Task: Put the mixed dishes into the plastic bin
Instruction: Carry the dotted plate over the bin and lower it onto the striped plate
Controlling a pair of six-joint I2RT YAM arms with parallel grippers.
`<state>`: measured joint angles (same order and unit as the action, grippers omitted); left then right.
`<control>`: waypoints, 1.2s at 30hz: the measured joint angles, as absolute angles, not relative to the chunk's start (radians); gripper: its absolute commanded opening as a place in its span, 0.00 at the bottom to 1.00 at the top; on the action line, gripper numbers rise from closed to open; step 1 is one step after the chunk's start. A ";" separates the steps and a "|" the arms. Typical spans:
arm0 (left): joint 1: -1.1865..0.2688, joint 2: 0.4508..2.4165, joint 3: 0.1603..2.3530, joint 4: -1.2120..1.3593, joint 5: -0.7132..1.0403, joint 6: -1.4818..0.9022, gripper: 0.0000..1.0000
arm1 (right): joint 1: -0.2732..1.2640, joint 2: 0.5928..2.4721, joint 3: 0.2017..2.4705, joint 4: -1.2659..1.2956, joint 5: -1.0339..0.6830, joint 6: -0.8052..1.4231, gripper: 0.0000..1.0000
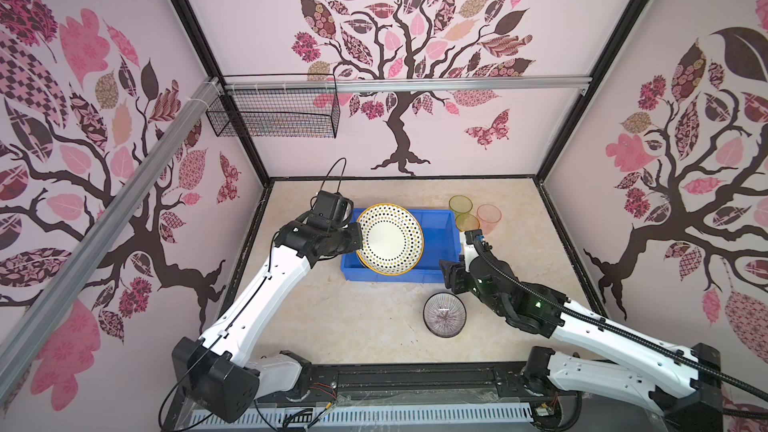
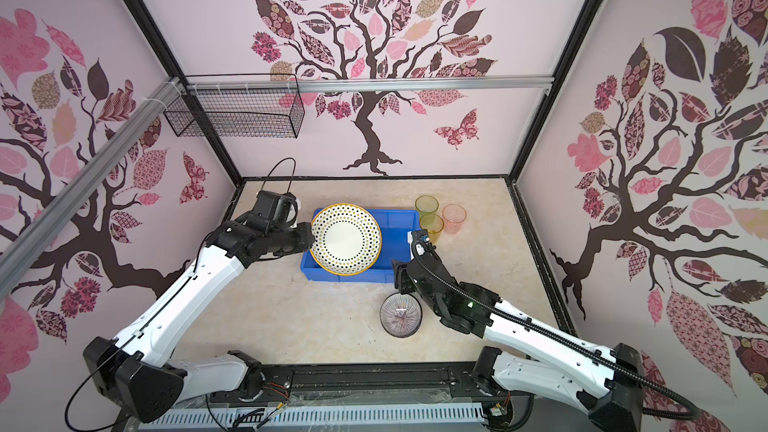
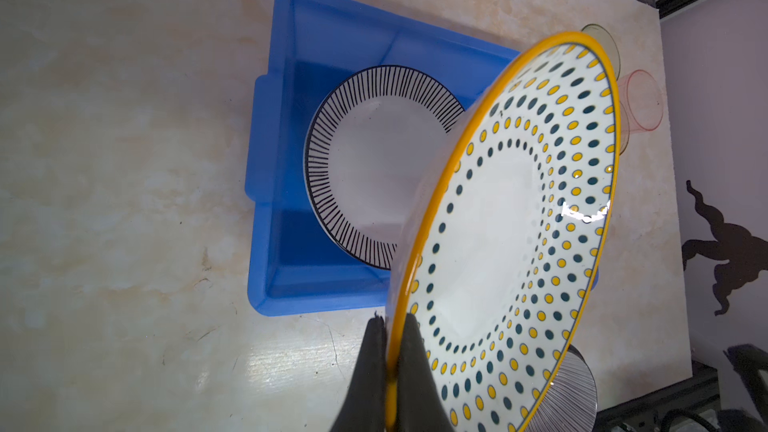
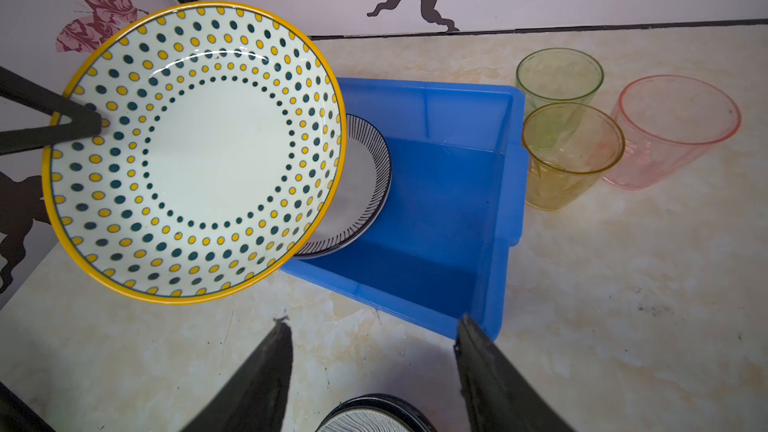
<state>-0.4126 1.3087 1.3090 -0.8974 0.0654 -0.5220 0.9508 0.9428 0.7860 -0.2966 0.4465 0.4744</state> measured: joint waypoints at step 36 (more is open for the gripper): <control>-0.269 1.682 1.326 -0.695 0.216 -0.519 0.00 | 0.893 0.915 0.711 -0.332 0.385 0.546 0.66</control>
<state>-0.2687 1.6821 1.3258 -0.6952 0.2157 -0.5194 0.8932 0.9146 0.7113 -0.3325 0.3847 0.5461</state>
